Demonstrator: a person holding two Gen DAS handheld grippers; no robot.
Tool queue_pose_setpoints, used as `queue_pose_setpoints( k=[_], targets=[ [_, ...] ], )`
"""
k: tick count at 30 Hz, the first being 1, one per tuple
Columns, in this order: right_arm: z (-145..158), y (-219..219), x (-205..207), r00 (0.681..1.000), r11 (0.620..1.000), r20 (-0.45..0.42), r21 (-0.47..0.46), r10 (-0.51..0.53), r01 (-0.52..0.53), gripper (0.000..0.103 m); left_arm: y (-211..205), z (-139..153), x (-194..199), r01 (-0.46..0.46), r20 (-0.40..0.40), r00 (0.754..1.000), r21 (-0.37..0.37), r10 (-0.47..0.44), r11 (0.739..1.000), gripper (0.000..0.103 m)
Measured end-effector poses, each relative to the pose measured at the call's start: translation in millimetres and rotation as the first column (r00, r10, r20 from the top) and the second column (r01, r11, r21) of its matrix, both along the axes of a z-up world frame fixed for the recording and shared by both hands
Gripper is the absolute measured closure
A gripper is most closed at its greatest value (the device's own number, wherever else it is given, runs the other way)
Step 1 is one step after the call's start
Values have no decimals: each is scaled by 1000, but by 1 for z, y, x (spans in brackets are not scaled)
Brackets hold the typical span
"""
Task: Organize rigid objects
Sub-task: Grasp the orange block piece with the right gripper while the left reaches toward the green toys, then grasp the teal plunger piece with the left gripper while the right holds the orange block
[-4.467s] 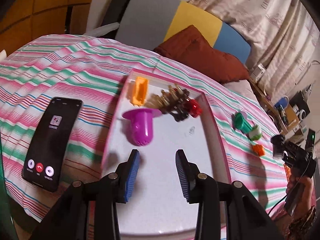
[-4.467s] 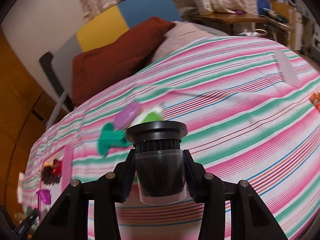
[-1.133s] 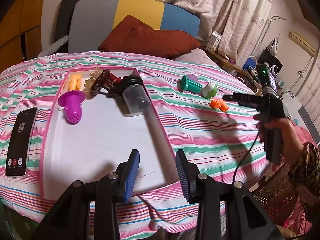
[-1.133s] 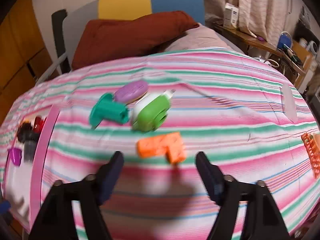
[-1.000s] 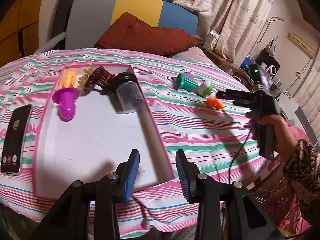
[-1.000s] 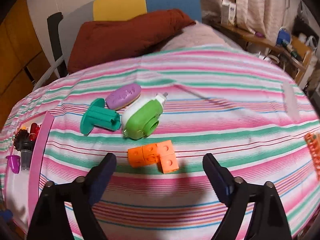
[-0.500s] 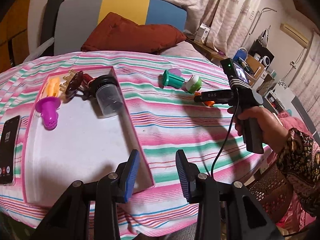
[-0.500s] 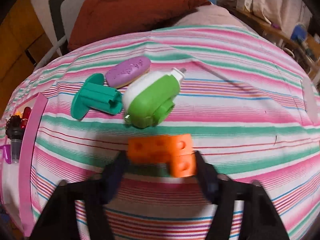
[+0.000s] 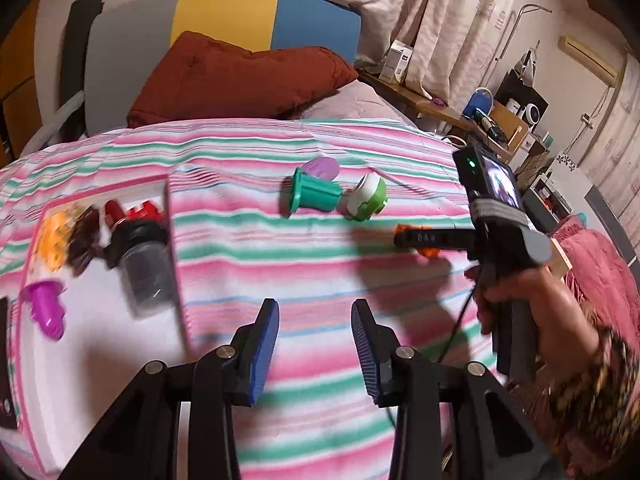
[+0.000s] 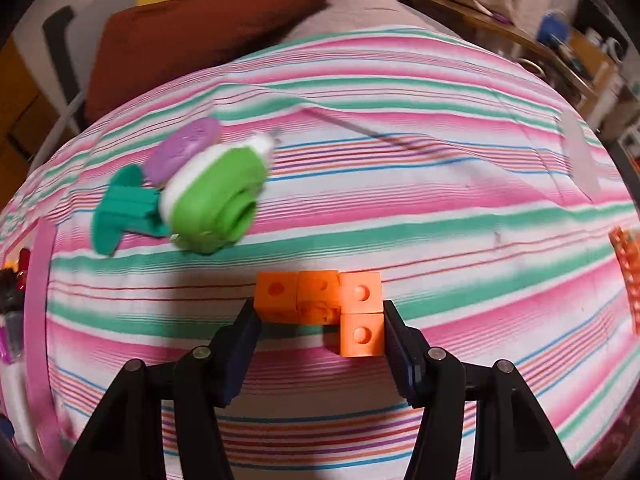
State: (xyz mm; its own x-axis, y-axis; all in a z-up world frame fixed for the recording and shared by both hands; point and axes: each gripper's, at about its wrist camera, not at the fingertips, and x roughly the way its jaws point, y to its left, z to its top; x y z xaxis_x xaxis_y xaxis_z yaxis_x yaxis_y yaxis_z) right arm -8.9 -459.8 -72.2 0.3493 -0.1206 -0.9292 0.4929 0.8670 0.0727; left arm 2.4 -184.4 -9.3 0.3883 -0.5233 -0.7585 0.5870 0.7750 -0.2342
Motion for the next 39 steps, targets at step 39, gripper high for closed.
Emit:
queue_pose_setpoints(
  k=[39],
  targets=[
    [-3, -10, 2, 1000, 998, -1, 56, -24, 24, 42, -69, -34, 102, -152, -114, 981, 62, 158, 987, 62]
  ],
)
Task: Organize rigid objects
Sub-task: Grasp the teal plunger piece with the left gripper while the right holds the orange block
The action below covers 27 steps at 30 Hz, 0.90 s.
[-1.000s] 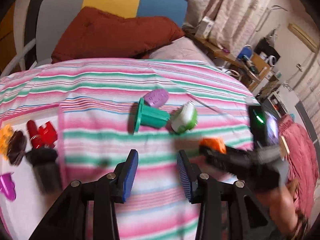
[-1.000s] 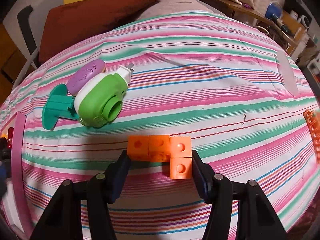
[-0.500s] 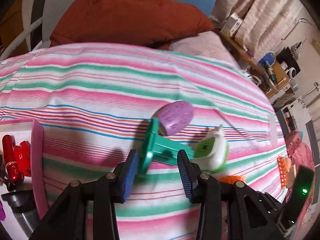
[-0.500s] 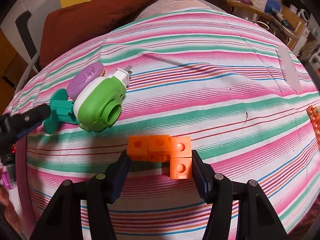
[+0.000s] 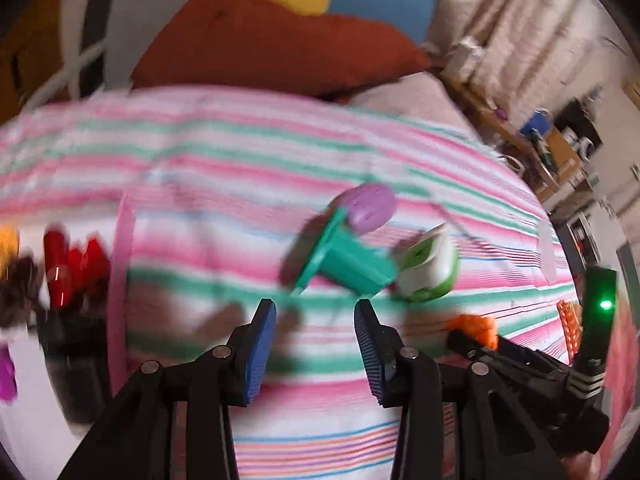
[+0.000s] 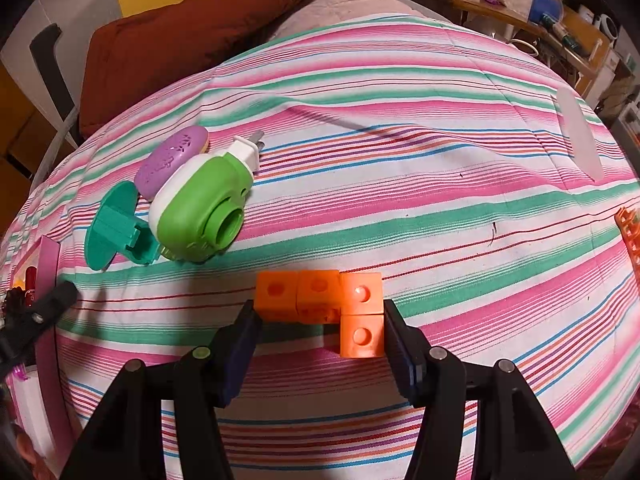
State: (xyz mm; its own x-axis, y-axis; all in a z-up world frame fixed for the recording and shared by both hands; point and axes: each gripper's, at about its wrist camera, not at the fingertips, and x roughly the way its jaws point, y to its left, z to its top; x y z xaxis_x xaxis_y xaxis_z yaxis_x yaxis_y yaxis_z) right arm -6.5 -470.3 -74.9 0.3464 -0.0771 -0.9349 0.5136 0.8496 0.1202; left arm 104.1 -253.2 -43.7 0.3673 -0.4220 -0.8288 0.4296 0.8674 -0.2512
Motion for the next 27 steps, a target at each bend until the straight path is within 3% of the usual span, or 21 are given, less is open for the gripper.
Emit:
queue_pose_setpoints(
  k=[3, 7, 9, 13, 16, 18, 19, 20, 24, 27],
  targets=[
    [0, 0, 0, 1000, 1000, -1, 0, 1, -1, 42, -28, 2, 2, 72, 69, 995, 89, -78, 993, 58],
    [0, -1, 0, 1000, 1000, 3, 12, -7, 7, 42, -56, -12, 5, 166, 106, 975, 222, -193, 961, 53],
    [0, -2, -1, 1000, 1000, 4, 17, -10, 10, 42, -60, -19, 7, 145, 136, 972, 289, -190, 946, 52],
    [1, -2, 1, 1000, 1000, 3, 19, -10, 10, 41, -57, -28, 14, 150, 85, 981, 246, -176, 958, 52],
    [1, -2, 1, 1000, 1000, 4, 23, -13, 13, 41, -53, -23, 10, 125, 109, 983, 202, -150, 971, 51],
    [1, -3, 1, 1000, 1000, 5, 26, -14, 14, 41, -54, -16, 8, 148, 119, 979, 143, -165, 979, 40],
    [1, -3, 1, 1000, 999, 5, 28, -16, 16, 41, -55, -15, 7, 157, 116, 978, 139, -174, 978, 29],
    [1, -3, 1, 1000, 999, 5, 28, -16, 15, 41, -58, -14, 6, 161, 118, 977, 153, -180, 975, 26],
    [1, -3, 1, 1000, 999, 6, 30, -18, 18, 41, -69, -22, 10, 165, 136, 971, 220, -198, 961, 26],
    [1, -3, 1, 1000, 999, 6, 30, -20, 20, 41, -65, -28, 21, 145, 98, 981, 185, -165, 972, 29]
  ],
)
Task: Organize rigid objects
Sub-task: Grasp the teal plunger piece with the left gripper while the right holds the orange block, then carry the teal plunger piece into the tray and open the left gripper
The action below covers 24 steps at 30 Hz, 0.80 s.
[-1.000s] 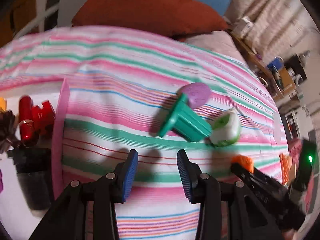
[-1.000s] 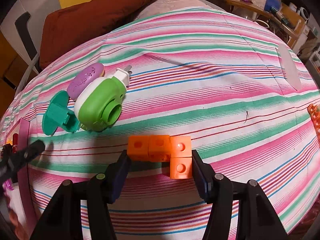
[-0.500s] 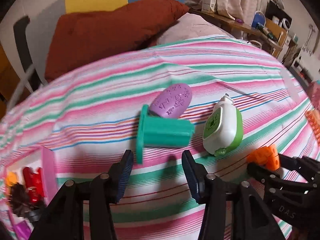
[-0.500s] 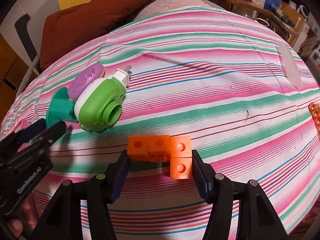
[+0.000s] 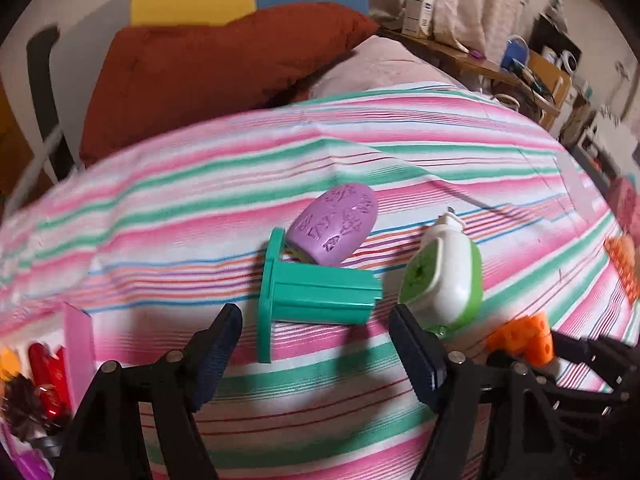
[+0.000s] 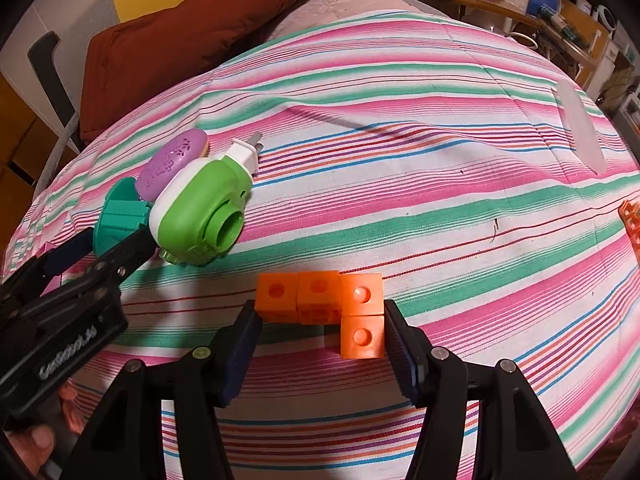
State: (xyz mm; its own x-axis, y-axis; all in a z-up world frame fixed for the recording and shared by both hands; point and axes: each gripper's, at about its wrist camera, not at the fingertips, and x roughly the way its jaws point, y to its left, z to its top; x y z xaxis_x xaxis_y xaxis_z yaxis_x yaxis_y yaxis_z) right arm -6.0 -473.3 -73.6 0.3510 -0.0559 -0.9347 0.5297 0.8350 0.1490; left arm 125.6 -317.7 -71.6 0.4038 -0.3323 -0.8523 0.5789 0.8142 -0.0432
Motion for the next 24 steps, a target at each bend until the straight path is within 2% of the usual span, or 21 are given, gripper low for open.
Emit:
queue_pose_setpoints(
  k=[1, 2, 12, 24],
  targets=[
    [0, 0, 0, 1000, 1000, -1, -2, 1, -1, 41, 4, -2, 3, -11, -26, 1000, -30, 10, 999, 40],
    [0, 1, 0, 1000, 1000, -1, -5, 2, -2, 41, 7, -3, 5, -20, -44, 999, -51, 18, 999, 44],
    [0, 0, 0, 1000, 1000, 11, 1, 0, 0, 42, 37, 16, -21, -33, -52, 998, -150, 25, 988, 44],
    [-1, 4, 1, 1000, 999, 5, -34, 24, -24, 42, 103, 42, -84, -21, -127, 992, -317, -20, 948, 44]
  ],
)
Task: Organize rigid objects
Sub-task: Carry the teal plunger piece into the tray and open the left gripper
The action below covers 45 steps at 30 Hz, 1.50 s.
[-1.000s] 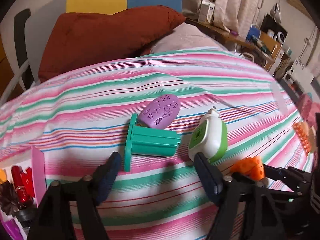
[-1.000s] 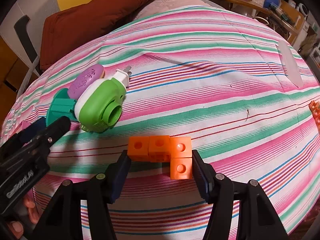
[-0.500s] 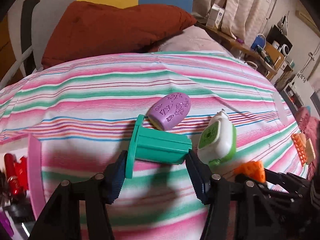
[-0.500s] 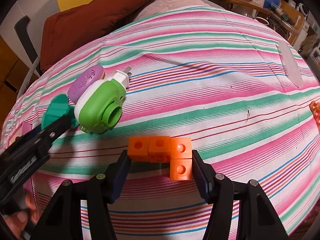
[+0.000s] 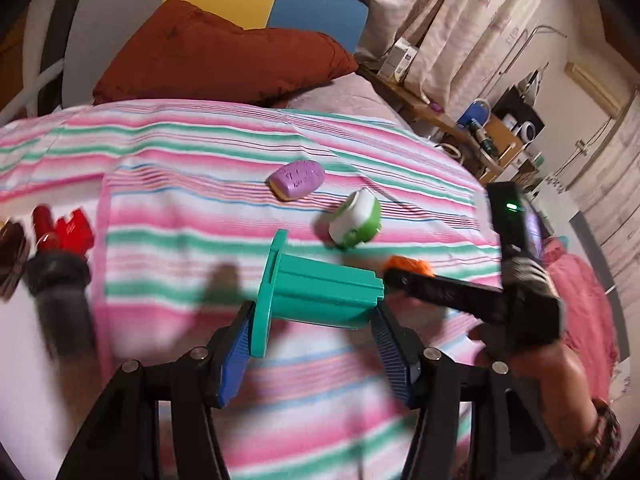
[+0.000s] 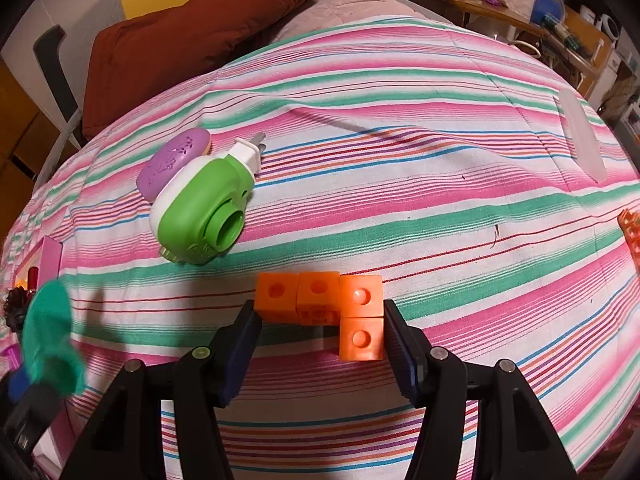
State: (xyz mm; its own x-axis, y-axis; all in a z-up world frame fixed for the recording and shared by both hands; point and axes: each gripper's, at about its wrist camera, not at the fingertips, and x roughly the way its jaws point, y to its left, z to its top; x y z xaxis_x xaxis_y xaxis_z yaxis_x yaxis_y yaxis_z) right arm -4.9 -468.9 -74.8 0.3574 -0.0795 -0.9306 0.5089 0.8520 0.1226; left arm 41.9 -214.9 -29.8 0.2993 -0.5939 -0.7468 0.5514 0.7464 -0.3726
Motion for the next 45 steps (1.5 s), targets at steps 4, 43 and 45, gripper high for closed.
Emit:
queue_pose_setpoints(
  k=[4, 43, 45],
  targets=[
    [0, 0, 0, 1000, 1000, -2, -13, 9, -9, 42, 24, 6, -13, -8, -14, 1000, -39, 8, 999, 44],
    [2, 9, -3, 999, 995, -14, -83, 45, -46, 43, 214, -34, 45, -476, -287, 864, -205, 413, 855, 43],
    [2, 10, -2, 999, 995, -14, -83, 46, -47, 43, 218, -27, 41, -485, -261, 864, -198, 431, 852, 43]
  ],
)
